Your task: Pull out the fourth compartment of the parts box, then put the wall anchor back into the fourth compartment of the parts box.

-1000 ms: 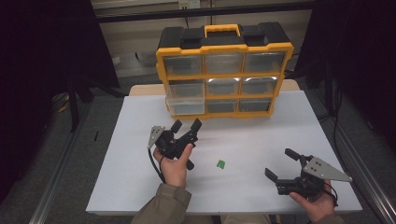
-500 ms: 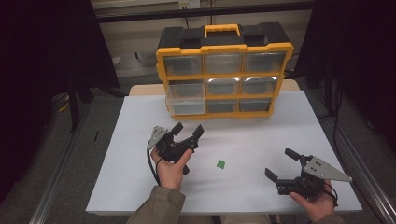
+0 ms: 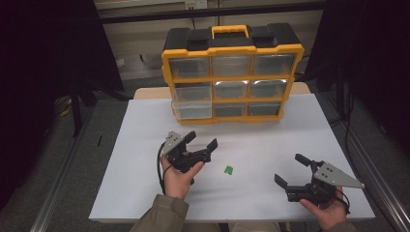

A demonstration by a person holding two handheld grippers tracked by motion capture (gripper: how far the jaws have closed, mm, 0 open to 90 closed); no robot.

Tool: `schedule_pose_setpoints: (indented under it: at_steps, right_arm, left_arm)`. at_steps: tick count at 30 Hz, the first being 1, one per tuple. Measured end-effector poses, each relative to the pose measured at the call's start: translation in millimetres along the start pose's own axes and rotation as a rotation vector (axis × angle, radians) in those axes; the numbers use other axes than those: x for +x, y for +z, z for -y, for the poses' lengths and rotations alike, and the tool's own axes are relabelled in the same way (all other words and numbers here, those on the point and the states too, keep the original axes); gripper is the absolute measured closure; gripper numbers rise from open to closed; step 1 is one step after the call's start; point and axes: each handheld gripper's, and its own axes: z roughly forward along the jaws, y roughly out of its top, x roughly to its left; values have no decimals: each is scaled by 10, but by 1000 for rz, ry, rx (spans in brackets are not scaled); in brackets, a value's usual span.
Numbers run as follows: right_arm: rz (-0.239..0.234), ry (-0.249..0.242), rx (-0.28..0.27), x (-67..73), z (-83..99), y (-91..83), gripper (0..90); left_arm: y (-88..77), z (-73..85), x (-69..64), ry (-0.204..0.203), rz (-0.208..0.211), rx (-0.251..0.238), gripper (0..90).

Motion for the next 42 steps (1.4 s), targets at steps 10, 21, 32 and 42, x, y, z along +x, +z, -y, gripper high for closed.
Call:
schedule_pose_setpoints:
  at_steps: [10, 21, 32, 42]
  right_arm:
    - [2, 12, -5, 13, -3, 8, 10]
    - [-6, -8, 6, 11, 1, 21, 10]
    - [-2, 6, -5, 8, -10, 14, 10]
    - [-6, -11, 0, -5, -7, 12, 10]
  left_arm:
    - [53, 127, 25, 62, 51, 115, 70]
    - [75, 200, 49, 81, 62, 175, 70]
    - [135, 262, -26, 114, 102, 262, 71]
    - [174, 332, -59, 162, 90, 348, 84]
